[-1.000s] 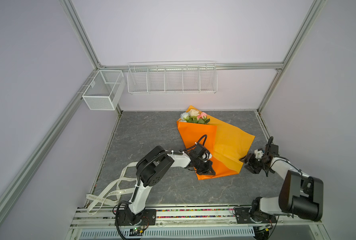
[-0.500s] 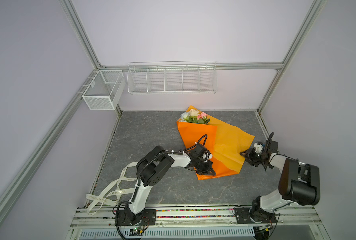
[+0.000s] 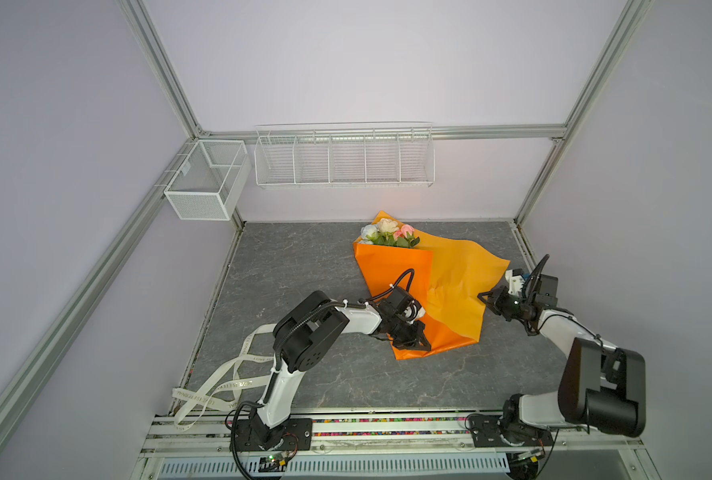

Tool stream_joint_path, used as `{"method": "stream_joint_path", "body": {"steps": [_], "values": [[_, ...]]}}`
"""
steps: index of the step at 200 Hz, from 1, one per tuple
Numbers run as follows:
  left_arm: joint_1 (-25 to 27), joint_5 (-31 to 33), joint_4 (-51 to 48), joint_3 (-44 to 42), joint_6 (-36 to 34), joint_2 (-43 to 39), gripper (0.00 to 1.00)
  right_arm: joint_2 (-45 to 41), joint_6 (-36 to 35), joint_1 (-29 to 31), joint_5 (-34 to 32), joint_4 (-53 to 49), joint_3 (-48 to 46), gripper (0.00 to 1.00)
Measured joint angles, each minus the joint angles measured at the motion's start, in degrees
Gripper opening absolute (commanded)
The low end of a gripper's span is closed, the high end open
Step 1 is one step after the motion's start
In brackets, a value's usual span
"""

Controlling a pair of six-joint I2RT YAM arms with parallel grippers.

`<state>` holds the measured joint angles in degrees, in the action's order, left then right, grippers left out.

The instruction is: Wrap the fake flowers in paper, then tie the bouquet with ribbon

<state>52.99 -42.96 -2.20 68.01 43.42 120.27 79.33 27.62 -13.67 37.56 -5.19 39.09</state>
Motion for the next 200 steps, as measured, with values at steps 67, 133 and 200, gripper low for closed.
{"method": "stream_joint_path", "body": {"steps": [67, 133, 200], "values": [[-0.11, 0.04, -0.11, 0.00, -0.31, 0.00, 0.00, -9.11, 1.62, 10.78, -5.27, -6.27, 7.26, 0.07], [-0.59, -0.07, -0.02, -0.02, -0.44, 0.02, 0.00, -10.12, 2.56, 26.49, -17.70, -9.92, 11.82, 0.07], [-1.73, -0.20, 1.49, -0.81, -0.39, -0.11, 0.00, -6.23, 7.28, 33.81, -21.22, -8.28, 15.85, 0.07]]}}
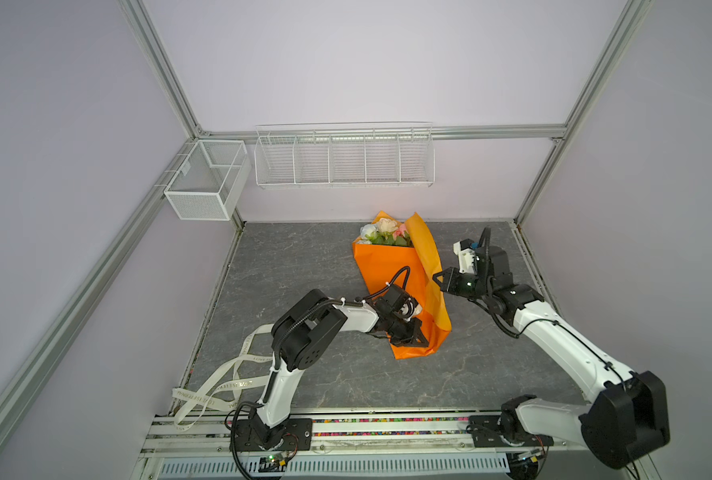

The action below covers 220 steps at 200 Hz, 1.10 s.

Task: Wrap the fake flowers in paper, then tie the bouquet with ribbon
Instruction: 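Grasp the loose sheet edge with the right gripper and fold it around the bunch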

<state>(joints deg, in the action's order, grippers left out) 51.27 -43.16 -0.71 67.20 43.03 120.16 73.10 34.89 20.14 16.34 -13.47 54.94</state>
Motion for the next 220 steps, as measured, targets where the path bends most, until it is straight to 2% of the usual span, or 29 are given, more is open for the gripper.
{"method": "stream_joint_path", "body": {"steps": [29, 74, 101, 156, 185, 220], "values": [[0.00, 0.70, 0.83, -0.76, 0.15, -0.55, 0.00, 3.17, 2.10, 1.40, -0.98, 0.37, 2.10, 0.07], [-2.21, 5.88, 2.49, -7.13, 1.14, -6.64, 0.00, 5.75, 3.48, 2.14, -1.38, 0.44, 2.93, 0.07], [-4.63, 5.31, 5.18, -8.44, 1.90, -8.17, 0.01, 6.51, 4.04, 2.23, -1.51, 0.44, 2.93, 0.07], [-6.14, 4.11, 9.97, -10.67, 2.51, -13.62, 0.00, 6.95, 4.20, 2.80, -1.53, 0.46, 2.93, 0.07], [-8.55, 4.63, 9.81, -11.02, 3.06, -13.20, 0.00, 6.95, 4.35, 2.99, -1.53, 0.46, 2.93, 0.07], [-8.44, 3.04, 14.25, -14.53, 5.01, -12.15, 0.00, 6.95, 4.42, 3.02, -1.62, 0.46, 2.97, 0.07]]}}
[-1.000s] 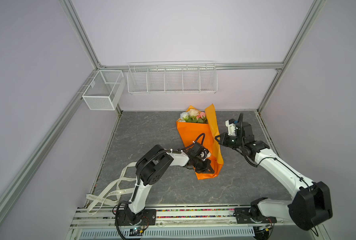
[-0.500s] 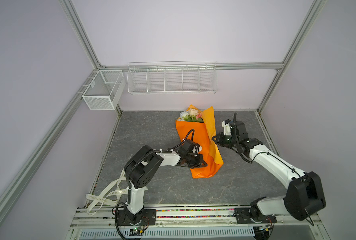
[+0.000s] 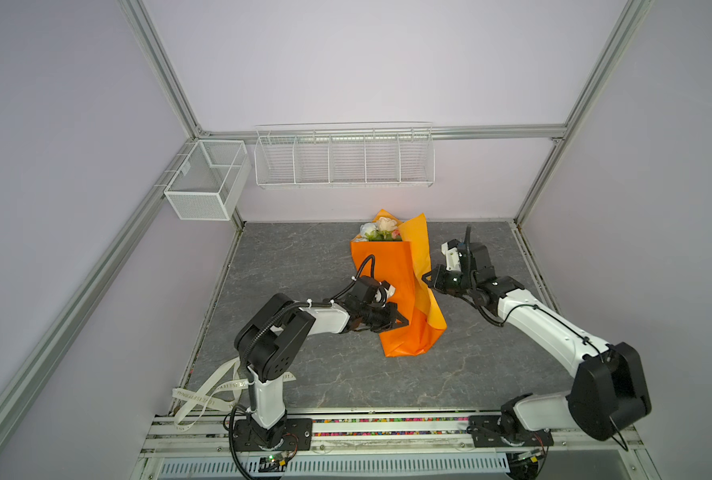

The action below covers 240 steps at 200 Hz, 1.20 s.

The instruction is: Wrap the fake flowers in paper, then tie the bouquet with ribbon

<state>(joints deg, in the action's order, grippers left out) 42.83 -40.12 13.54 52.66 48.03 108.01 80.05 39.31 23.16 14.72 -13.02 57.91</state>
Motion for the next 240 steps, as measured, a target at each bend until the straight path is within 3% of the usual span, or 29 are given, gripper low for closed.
{"method": "stream_joint_path", "body": {"steps": [40, 77, 107, 172, 210, 240], "values": [[0.15, -0.59, 2.93, -0.09, 2.47, 5.05, 0.00, -0.31, 1.49, 0.20, -4.33, -0.96, 0.04, 0.06], [0.15, 0.33, -0.13, 2.64, 2.36, 6.60, 0.05, -6.45, 4.15, 0.20, -11.04, -1.05, -3.74, 0.07], [0.20, 1.01, -3.19, 5.22, 1.81, 7.45, 0.06, -9.90, 4.39, 0.20, -12.50, -0.48, -5.29, 0.07], [0.46, 1.07, -9.42, 12.22, -0.13, 10.56, 0.09, -4.96, 1.90, 2.89, -10.80, 0.15, -2.62, 0.07], [0.70, 1.29, -10.01, 12.98, -0.70, 10.71, 0.13, -1.14, 0.15, 6.60, -14.34, -2.38, 2.05, 0.07], [0.74, 2.34, -15.26, 18.53, -2.54, 11.28, 0.14, -2.34, 1.31, 5.64, -17.79, -3.52, 0.85, 0.07]]}}
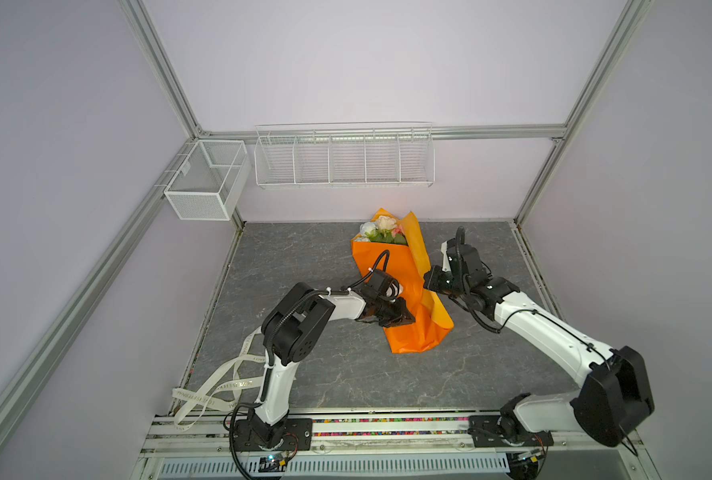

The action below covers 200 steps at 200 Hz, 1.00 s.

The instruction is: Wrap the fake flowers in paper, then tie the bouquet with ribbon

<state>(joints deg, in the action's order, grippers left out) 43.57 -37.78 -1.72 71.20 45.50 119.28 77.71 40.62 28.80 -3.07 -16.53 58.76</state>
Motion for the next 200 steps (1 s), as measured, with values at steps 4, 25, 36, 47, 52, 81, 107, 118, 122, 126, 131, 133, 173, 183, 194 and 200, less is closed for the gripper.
{"method": "stream_joint_path", "body": {"steps": [4, 25, 36, 47, 52, 81, 107, 118, 122, 126, 131, 133, 173, 183, 194, 200], "values": [[0.00, 0.09, -0.37, 0.81, -0.15, 0.11, 0.14, -0.31, 0.11, -0.20, -0.20, -0.02, -0.35, 0.07], [-0.24, 0.70, -2.75, 6.86, -1.81, 0.76, 0.15, -2.36, 1.22, -1.29, -1.18, -0.44, -2.14, 0.06], [-0.55, 0.98, -3.85, 10.12, -2.56, 1.36, 0.15, -3.15, 1.60, -1.81, -1.20, -0.44, -2.64, 0.06], [-0.96, 1.38, -4.55, 13.18, -2.99, 2.45, 0.15, -3.45, 1.86, -2.16, -1.16, -0.42, -2.78, 0.07], [-1.29, 1.60, -4.87, 15.04, -3.19, 3.32, 0.14, -3.45, 1.90, -2.27, -1.11, -0.37, -2.80, 0.07], [-3.02, 3.39, -6.36, 21.09, -3.82, 8.24, 0.12, -3.43, 2.32, -2.51, -0.07, -0.37, -2.93, 0.07], [-4.26, 4.63, -8.11, 23.74, -4.02, 12.85, 0.09, -2.86, 2.29, -2.51, 0.72, -0.28, -2.93, 0.06], [-4.42, 4.81, -8.66, 23.98, -4.02, 14.40, 0.09, -2.40, 2.29, -2.54, 1.03, -0.20, -2.93, 0.06], [-4.42, 4.72, -8.92, 23.98, -3.85, 14.88, 0.09, -2.27, 2.29, -2.51, 1.18, -0.15, -2.93, 0.07], [-4.55, 4.07, -8.72, 24.11, -3.89, 15.15, 0.09, -2.08, 2.29, -2.54, 1.27, -0.15, -2.93, 0.06], [-4.52, 3.93, -9.01, 24.68, -3.89, 15.34, 0.09, -2.01, 2.29, -2.54, 1.38, -0.11, -2.93, 0.07], [-4.50, 3.93, -9.16, 24.85, -3.85, 15.37, 0.09, -1.97, 2.29, -2.54, 1.42, -0.11, -2.93, 0.06], [-4.26, 5.51, -12.46, 27.76, -4.09, 16.06, 0.16, -1.62, 2.49, -2.51, 1.62, 0.98, -2.93, 0.07], [-4.17, 6.19, -13.88, 28.87, -4.13, 16.39, 0.17, -1.62, 2.49, -2.51, 1.97, 1.88, -2.93, 0.07], [-4.15, 6.43, -14.93, 30.03, -4.22, 16.79, 0.24, -1.38, 2.47, -2.49, 2.75, 3.06, -2.91, 0.07], [-4.17, 6.49, -15.28, 30.67, -4.13, 16.92, 0.27, -1.01, 2.45, -2.47, 3.26, 3.76, -2.84, 0.07]]}}
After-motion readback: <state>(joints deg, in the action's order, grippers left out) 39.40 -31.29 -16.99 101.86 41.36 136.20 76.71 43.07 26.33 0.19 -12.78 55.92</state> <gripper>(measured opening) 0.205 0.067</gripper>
